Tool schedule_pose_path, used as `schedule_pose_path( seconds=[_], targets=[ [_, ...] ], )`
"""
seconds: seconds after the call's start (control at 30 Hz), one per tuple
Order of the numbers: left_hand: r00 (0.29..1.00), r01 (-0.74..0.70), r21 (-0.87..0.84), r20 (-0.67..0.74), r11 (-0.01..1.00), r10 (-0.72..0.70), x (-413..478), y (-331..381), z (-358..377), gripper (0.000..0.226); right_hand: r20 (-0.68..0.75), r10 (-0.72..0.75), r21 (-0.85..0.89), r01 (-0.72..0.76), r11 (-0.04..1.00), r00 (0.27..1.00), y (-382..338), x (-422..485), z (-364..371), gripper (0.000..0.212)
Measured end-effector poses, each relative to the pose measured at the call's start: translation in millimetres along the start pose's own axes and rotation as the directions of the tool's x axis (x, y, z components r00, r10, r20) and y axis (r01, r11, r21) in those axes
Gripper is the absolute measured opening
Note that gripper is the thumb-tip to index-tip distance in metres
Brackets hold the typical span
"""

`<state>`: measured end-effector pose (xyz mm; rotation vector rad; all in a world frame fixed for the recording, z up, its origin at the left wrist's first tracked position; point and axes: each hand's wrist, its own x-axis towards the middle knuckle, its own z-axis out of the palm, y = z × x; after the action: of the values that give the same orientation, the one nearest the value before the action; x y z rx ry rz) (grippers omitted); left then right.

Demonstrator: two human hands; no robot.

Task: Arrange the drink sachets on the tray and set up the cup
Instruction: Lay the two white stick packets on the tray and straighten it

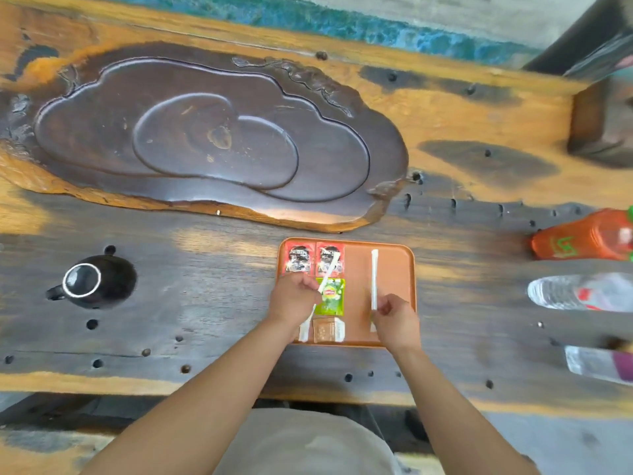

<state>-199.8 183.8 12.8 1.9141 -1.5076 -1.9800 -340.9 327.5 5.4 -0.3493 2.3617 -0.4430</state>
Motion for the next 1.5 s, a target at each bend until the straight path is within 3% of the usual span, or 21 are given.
schedule_pose_path(
  seconds=[0.1,0.2,0.4,0.57,0.67,0.77,0.87,0.93,1.03,1.27,1.5],
  targets=[
    [0.999,-0.015,0.065,0.036,0.998,0.013,3.9,7.3,38.9,0.021,0.041,0.028,-0.024,-0.027,0.999,0.999,15.3,11.4,-14.6,0.027],
    [0.998,-0.053,0.192,0.053,0.980,0.044,10.4,8.6,67.9,0.025,0.087,0.027,-0.043,-0.023,0.999,0.996,21.3,20.1,-21.7,0.020],
    [0.978,-0.205,0.501,0.063,0.841,0.201,15.0,3.6,103.7,0.023,0.148,-0.025,-0.066,0.035,0.997,0.989,27.2,31.4,-24.3,0.016],
    [0.937,-0.324,0.721,0.156,0.612,0.313,15.2,-2.4,108.6,0.023,0.150,-0.179,-0.194,0.207,0.959,0.972,37.9,32.1,-30.0,0.018],
    [0.927,-0.345,0.760,0.181,0.552,0.330,14.4,-1.9,104.8,0.020,0.126,-0.265,-0.275,0.290,0.917,0.956,44.0,32.5,-35.4,0.019],
    [0.872,-0.424,0.800,0.234,0.425,0.430,9.3,-2.0,99.1,0.019,0.077,-0.449,-0.345,0.446,0.826,0.890,51.2,37.3,-42.1,0.030],
    [0.750,-0.536,0.815,0.341,0.221,0.566,8.1,-8.3,93.7,0.044,0.143,-0.527,-0.413,0.534,0.737,0.838,54.4,45.1,-45.5,0.058],
    [0.737,-0.561,0.819,0.428,0.120,0.523,8.9,-14.0,91.2,0.071,0.225,-0.516,-0.450,0.558,0.697,0.827,54.4,48.1,-45.1,0.077],
    [0.763,-0.552,0.833,0.494,0.023,0.417,12.8,-21.8,89.5,0.096,0.320,-0.493,-0.522,0.585,0.620,0.809,54.2,52.3,-43.5,0.088],
    [0.774,-0.555,0.832,0.507,0.020,0.380,17.2,-26.4,87.3,0.101,0.389,-0.497,-0.550,0.628,0.551,0.776,53.5,58.5,-45.6,0.090],
    [0.786,-0.546,0.836,0.492,0.049,0.373,16.9,-24.2,89.6,0.103,0.396,-0.502,-0.535,0.637,0.554,0.769,51.5,58.5,-47.4,0.090]
  ],
)
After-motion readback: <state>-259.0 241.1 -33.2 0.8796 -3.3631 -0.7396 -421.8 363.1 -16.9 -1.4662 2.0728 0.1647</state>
